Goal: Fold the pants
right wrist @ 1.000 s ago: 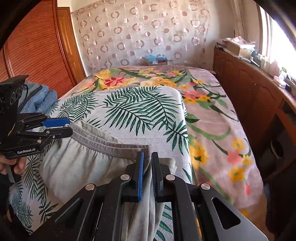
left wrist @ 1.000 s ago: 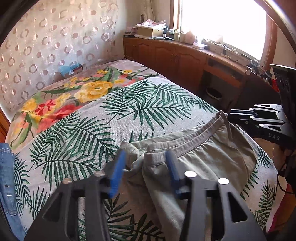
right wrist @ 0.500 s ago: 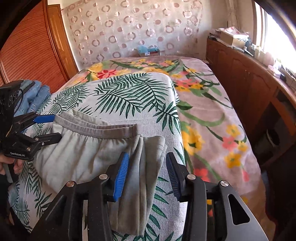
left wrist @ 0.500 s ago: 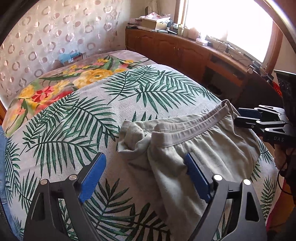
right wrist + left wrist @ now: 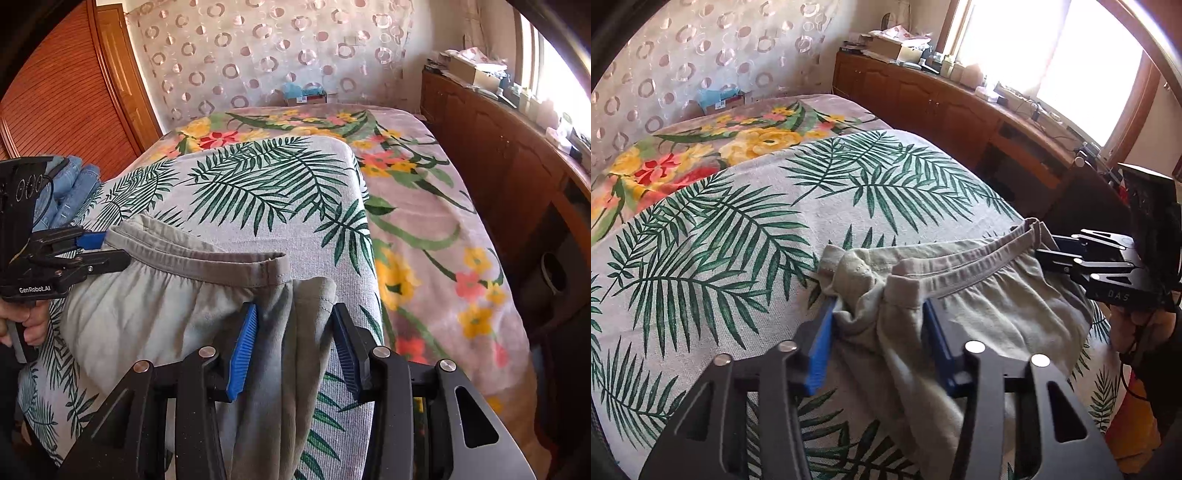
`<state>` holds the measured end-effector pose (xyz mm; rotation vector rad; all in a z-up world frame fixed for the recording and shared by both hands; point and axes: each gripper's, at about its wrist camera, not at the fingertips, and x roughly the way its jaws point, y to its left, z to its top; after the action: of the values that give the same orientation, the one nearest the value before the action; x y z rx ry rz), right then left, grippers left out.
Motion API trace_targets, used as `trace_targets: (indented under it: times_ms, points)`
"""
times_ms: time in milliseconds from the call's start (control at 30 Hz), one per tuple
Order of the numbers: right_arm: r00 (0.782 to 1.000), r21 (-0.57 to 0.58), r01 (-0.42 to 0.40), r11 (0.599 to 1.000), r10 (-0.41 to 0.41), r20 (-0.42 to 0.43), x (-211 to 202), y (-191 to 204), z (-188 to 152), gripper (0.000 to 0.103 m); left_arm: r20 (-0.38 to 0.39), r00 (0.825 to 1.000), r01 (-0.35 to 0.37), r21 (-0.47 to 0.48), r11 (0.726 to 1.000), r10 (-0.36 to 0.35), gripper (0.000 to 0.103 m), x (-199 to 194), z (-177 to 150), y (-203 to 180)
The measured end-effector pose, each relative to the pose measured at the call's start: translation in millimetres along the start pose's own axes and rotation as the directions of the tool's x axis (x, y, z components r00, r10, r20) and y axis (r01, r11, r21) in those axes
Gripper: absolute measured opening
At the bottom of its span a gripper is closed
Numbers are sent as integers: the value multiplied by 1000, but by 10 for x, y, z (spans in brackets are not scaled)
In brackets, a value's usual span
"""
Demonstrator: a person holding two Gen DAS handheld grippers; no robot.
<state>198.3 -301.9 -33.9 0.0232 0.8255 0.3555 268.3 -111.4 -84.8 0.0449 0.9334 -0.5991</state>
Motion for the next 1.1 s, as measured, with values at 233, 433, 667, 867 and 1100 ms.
trace_targets:
  times_ms: [233, 433, 667, 867, 1100]
  points:
    - [999, -8, -31, 1000, 31, 18, -94, 44, -28, 13, 64, 998, -7, 58, 998, 3, 18, -258, -24, -202]
    - [992, -16, -45, 999, 47, 114, -438, 178, -62, 12, 126, 992, -36, 88, 995, 25, 18, -654, -80, -332]
    - [982, -53, -61, 997, 70, 177, -752, 404, -181, 12, 186, 979, -104, 95, 990, 85, 18, -1025, -199, -386]
    - [977, -71, -74, 995, 87, 194, -868, 526, -294, 12, 212, 970, -143, 96, 985, 120, 18, -1264, -359, -415]
    - [973, -95, -101, 990, 118, 199, -926, 662, -340, 12, 231, 962, -173, 91, 981, 149, 18, -1533, -563, -466]
